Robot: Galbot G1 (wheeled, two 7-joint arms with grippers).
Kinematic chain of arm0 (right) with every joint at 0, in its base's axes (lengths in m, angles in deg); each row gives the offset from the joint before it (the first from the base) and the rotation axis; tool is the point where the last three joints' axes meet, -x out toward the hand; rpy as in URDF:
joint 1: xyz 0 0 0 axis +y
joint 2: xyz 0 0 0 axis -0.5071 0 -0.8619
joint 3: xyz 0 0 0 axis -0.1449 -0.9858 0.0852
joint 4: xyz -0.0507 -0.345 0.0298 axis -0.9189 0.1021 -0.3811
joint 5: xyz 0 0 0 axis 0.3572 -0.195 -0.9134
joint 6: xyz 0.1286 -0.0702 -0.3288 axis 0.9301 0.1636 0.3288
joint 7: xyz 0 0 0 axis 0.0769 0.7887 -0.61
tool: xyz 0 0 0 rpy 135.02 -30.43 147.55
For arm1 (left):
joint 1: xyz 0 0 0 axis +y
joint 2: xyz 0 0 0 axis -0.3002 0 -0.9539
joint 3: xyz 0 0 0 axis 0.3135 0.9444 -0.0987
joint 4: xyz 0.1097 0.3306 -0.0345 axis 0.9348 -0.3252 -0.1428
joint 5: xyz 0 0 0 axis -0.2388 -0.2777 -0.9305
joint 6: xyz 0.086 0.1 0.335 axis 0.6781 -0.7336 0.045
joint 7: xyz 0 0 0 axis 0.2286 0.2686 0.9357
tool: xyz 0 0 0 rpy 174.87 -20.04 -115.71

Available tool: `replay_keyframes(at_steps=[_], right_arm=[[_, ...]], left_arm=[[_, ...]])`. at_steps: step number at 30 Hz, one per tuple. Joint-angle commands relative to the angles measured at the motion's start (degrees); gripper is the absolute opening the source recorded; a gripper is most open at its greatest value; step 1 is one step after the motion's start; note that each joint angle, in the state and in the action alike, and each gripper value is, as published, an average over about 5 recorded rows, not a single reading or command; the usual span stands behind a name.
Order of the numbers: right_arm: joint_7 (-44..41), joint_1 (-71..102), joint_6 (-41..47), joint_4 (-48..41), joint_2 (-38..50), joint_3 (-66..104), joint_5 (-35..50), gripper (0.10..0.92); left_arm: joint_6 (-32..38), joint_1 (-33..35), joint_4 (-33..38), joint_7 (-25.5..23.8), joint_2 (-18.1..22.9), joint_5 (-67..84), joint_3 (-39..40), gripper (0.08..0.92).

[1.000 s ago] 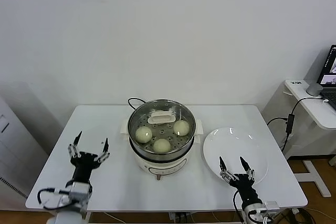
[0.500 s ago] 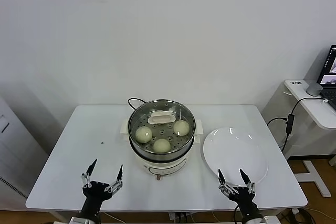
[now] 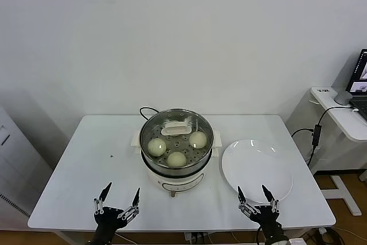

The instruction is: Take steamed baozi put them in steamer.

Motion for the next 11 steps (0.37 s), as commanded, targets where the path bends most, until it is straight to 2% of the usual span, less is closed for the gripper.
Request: replay_keyframes(at_steps=[1,11], right_arm=[[-0.42,0.49,1.19,1.73,-0.17,0.45,-2.64,0.823],[-0.67,-0.21,1.25,1.76,-0.46,1.16,-3.19,0.823]], left_arm=[[-0.54,1.17,1.05,-0.97,0.22,1.63,0.09,0.823],[-0.14,0.73,1.34,-1.07,-0.01,1.36,-0.39,0.823]])
